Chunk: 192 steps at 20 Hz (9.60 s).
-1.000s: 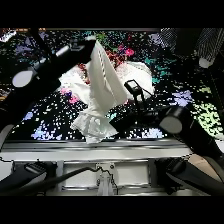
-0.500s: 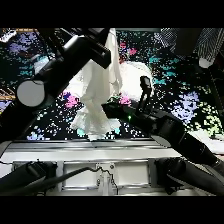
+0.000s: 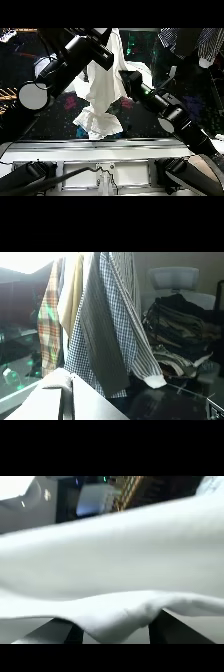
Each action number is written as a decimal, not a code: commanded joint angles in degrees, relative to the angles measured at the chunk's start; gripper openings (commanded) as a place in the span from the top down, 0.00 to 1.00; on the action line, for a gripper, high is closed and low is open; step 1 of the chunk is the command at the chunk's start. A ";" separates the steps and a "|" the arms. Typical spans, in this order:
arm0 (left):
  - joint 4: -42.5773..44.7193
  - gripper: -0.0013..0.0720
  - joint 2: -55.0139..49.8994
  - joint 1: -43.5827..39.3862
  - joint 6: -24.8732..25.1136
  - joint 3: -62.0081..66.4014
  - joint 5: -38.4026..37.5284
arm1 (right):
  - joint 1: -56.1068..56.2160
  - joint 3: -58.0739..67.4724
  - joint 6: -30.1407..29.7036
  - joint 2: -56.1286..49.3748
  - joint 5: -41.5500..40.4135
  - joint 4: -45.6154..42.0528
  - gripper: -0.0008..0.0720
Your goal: Fold the clothes and pants, and hang the long-sleeved shirts on hangers.
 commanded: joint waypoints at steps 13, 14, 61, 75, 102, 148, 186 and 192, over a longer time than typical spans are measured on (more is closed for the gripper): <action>0.26 0.97 0.02 3.21 -2.73 -0.04 -3.08 | -1.86 1.73 -30.69 -0.98 14.71 -0.46 0.96; 0.28 0.97 0.02 4.17 -4.48 -0.04 -5.01 | -2.10 4.31 -39.69 -0.70 18.40 -0.66 0.96; 1.38 0.33 -10.10 70.69 -55.17 -16.55 -70.90 | 3.17 59.74 -86.20 -54.01 53.29 9.84 0.96; 38.23 0.67 -2.69 97.44 -52.41 -11.63 -44.57 | 2.08 59.71 -86.71 -54.05 53.40 10.56 0.96; 74.29 0.75 -35.04 89.11 -51.65 14.23 -45.81 | 2.08 59.71 -87.95 -54.05 53.66 12.72 0.96; 77.15 0.96 -38.51 87.93 -57.09 15.13 -44.74 | 2.05 59.71 -87.97 -54.07 55.28 14.53 0.96; 63.67 0.96 -33.70 89.83 -56.81 15.13 -60.70 | 2.01 59.47 -87.95 -54.62 53.96 13.03 0.96; 60.81 0.96 -33.00 89.83 -56.74 15.10 -65.70 | 2.01 59.47 -87.95 -54.80 53.40 13.20 0.96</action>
